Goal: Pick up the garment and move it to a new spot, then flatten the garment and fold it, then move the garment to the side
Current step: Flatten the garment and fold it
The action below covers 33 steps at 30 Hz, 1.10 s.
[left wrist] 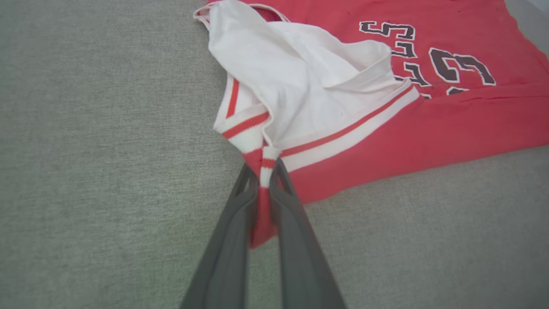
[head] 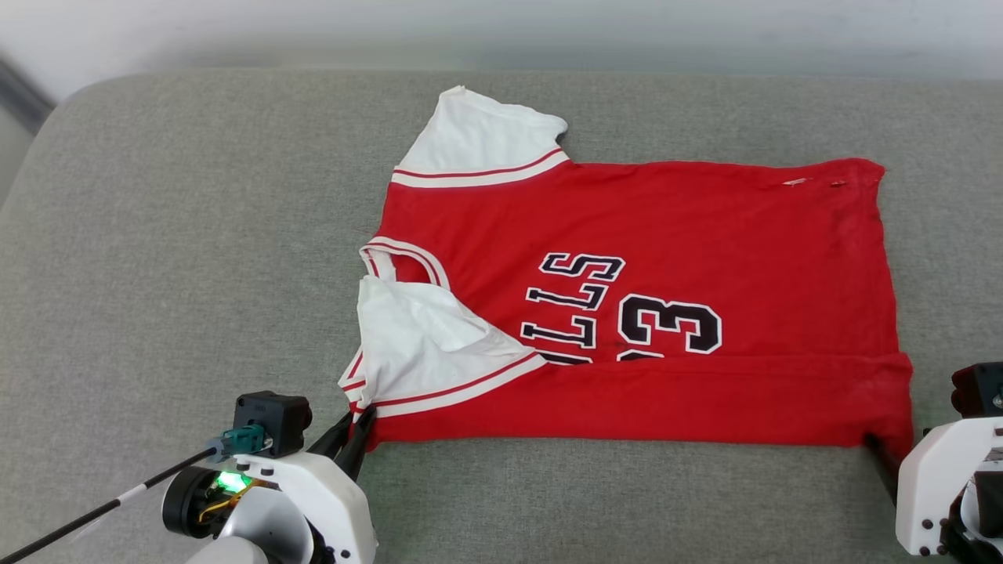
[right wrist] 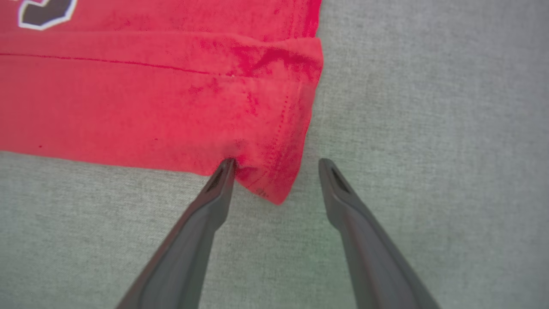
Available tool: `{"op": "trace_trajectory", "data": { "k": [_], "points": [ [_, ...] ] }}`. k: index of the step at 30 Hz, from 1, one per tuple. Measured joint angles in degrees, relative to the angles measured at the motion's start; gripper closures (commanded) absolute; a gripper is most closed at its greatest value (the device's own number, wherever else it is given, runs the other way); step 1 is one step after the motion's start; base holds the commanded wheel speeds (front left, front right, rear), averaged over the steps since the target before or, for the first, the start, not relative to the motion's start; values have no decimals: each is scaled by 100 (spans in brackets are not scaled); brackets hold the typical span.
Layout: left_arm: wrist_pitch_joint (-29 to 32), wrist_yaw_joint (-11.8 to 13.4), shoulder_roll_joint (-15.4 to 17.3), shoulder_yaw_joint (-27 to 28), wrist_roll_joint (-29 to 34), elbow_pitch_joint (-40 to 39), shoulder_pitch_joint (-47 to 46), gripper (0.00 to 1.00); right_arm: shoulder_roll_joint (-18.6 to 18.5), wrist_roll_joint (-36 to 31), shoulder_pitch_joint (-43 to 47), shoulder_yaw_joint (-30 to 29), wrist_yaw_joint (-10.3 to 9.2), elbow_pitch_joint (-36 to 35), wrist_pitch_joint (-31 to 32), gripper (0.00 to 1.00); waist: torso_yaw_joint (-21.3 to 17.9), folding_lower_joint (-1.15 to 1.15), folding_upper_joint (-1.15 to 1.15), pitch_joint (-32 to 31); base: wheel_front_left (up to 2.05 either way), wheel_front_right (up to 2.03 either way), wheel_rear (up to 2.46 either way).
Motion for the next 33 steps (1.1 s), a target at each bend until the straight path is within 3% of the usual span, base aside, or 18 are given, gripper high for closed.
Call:
{"op": "trace_trajectory", "data": {
  "k": [12, 13, 14, 15, 26, 33],
  "points": [
    [-3, -82, 5, -112, 53, -209, -8, 100, -22, 58, -278, 124, -1, 600, -174, 0, 185, 0, 0, 248, 0, 0, 0],
    [-2, -98, 3, -126, 66, -193, -20, 100, -25, 65, -311, 136, -1, 651, -176, 29, 186, 0, 0, 263, 0, 0, 0],
    [-1, -103, 1, -142, 74, -172, -32, 100, -63, 46, -331, 170, -1, 701, -190, 75, 189, 0, 0, 272, 0, 0, 0],
    [-1, -111, -4, -153, 74, -148, -41, 100, -107, 40, -342, 198, 0, 748, -226, 100, 191, 0, 0, 274, 0, 0, 0],
    [-27, -156, 52, -136, -78, 14, 126, 100, -143, 216, -269, 188, 3, 894, -315, 100, 48, 0, 0, -39, 0, 0, 0],
    [37, -49, 363, -163, -112, -186, 550, 100, -300, 369, 180, 64, 3, 450, -12, 100, -89, 0, 0, -384, 0, 0, 0]
  ]
}}
